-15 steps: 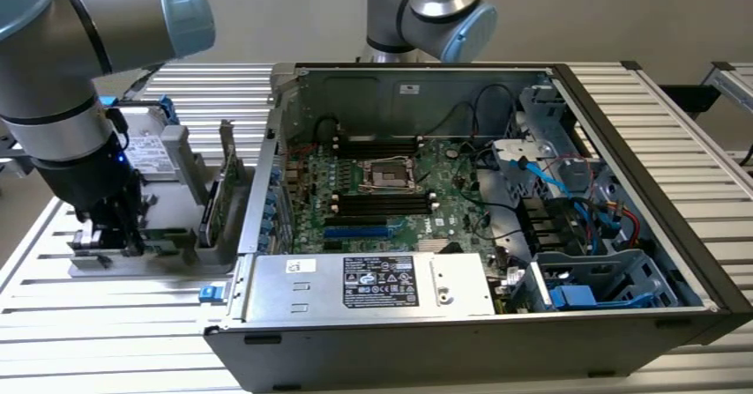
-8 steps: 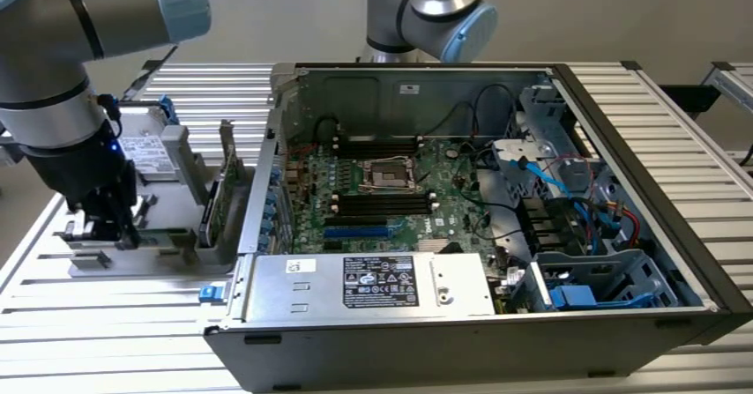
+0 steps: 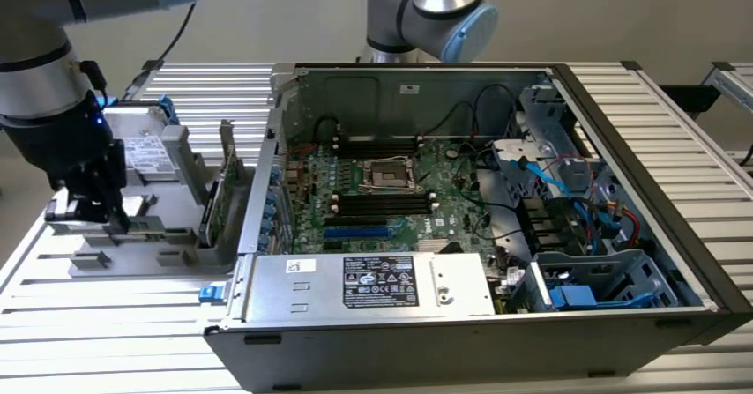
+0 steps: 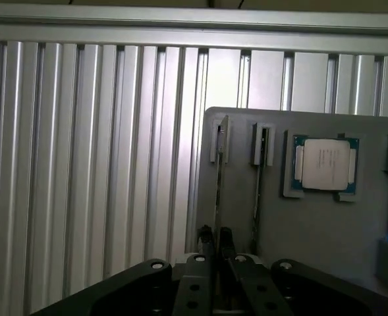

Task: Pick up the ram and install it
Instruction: 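Pick up the ram and move it above insertion slot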

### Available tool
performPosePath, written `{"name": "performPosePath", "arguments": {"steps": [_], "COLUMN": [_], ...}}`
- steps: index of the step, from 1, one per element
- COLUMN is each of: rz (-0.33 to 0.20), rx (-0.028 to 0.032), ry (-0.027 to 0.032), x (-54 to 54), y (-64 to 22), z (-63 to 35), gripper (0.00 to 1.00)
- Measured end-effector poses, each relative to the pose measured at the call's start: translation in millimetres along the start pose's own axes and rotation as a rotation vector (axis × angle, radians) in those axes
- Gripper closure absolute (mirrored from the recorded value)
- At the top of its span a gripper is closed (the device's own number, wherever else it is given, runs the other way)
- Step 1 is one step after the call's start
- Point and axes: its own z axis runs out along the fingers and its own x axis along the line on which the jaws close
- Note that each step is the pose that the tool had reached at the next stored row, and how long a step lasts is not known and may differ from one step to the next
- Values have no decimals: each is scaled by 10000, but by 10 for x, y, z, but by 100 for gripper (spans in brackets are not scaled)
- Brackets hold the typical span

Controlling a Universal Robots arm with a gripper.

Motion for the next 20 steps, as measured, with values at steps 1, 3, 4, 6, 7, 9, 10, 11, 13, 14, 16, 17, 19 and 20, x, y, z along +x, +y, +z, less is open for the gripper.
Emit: {"name": "performPosePath", "arguments": {"steps": [1, 3, 4, 6, 7, 9, 10, 11, 13, 14, 16, 17, 19, 20], "rz": [1, 2, 2, 1, 2, 1, 0, -1, -2, -2, -4, -5, -4, -3], "rx": [-1, -1, -2, 1, 1, 1, 2, 2, 3, 4, 5, 5, 4, 5], "ry": [0, 0, -1, -9, -14, -31, -42, -55, -82, -91, -103, -108, -111, -113], "x": [3, 12, 17, 29, 36, 52, 60, 69, 84, 89, 98, 102, 110, 114], "y": [-7, -34, -53, -106, -137, -205, -242, -281, -363, -403, -495, -539, -623, -666], "z": [-46, -140, -186, -267, -306, -375, -406, -438, -498, -522, -577, -605, -660, -689], "gripper": [86, 86, 86, 86, 86, 86, 86, 86, 86, 86, 86, 86, 86, 86]}}
